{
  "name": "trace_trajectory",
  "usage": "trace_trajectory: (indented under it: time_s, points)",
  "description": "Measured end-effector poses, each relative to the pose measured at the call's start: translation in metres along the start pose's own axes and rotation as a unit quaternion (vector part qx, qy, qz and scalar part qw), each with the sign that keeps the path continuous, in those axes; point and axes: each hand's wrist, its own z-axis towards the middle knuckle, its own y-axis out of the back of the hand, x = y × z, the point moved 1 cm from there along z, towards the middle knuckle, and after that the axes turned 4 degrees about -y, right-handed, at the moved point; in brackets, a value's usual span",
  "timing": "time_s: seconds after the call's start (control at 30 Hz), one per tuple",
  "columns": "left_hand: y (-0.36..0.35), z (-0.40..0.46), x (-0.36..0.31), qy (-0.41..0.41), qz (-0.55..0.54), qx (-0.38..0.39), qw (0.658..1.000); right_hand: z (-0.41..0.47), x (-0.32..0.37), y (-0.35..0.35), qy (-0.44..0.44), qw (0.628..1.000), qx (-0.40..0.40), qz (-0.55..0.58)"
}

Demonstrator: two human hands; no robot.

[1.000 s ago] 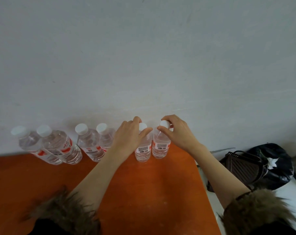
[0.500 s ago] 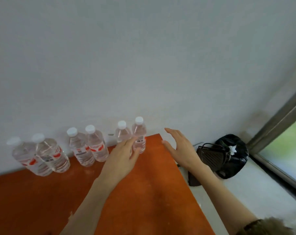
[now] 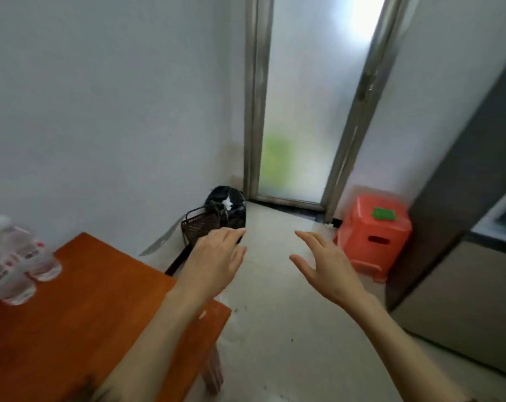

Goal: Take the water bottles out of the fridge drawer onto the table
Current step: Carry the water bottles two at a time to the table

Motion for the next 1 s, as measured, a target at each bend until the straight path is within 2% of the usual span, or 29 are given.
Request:
trace_trajectory:
  time_s: [0.23, 0.4, 0.5, 0.73, 1.0]
  points:
    - [-0.098, 0.097, -0.202, -0.174, -0.011, 0.051, 0.983, -0.099, -0.203, 0.106, -0.169, 0.982, -0.074, -0.043]
    - [-0.169, 0.157, -0.352, -0.274, -0.017, 0.070, 0.959, -0.161, -0.333, 0.181, -0.231, 0.965, -0.091, -0.085]
    - [-0.197, 0.189, -0.425, -0.300, -0.034, 0.081, 0.950, -0.184, -0.398, 0.220, -0.266, 0.954, -0.094, -0.101]
    - [-0.268, 0.259, -0.524, -0.338, -0.041, 0.094, 0.936, -0.195, -0.519, 0.267, -0.330, 0.933, -0.098, -0.108]
    - [-0.357, 0.374, -0.590, -0.351, -0.063, 0.098, 0.929, -0.136, -0.651, 0.294, -0.355, 0.924, -0.097, -0.104]
